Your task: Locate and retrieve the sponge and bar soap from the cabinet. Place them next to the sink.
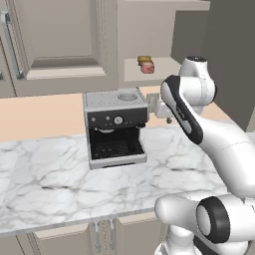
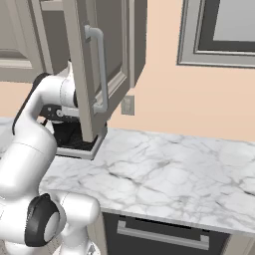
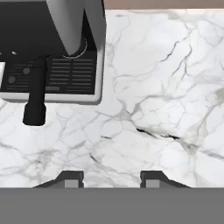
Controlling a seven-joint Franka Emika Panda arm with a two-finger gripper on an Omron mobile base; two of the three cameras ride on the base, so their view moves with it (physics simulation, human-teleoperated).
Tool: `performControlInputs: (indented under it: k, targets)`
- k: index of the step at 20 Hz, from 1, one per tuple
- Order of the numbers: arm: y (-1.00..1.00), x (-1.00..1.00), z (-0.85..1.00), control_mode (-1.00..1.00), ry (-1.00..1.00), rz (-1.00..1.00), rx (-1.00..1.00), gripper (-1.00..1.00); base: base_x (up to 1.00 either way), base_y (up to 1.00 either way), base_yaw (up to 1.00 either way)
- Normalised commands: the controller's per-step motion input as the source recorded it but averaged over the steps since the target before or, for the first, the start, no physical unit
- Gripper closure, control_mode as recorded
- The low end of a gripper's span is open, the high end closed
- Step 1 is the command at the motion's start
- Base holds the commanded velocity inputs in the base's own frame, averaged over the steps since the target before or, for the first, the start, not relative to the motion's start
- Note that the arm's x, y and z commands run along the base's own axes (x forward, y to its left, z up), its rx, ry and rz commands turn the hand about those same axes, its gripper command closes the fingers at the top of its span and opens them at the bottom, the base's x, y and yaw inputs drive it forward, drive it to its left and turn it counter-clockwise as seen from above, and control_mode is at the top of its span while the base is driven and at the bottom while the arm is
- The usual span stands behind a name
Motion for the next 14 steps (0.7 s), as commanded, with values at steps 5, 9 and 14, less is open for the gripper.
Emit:
performControlInputs:
  k: [5, 9, 14]
  targets:
    - [0.13, -0.17, 0.05, -1.00, -0.04, -0.02, 0.00, -1.00, 0.00, 0.00, 0.00]
    - [0.35, -0.16, 0.23, -1.00, -0.16, -0.07, -0.01, -1.00, 0.00, 0.00, 0.00]
    - [0.25, 0.01, 0.23, -1.00, -0.12, -0.06, -0.01, -1.00, 0.00, 0.00, 0.00]
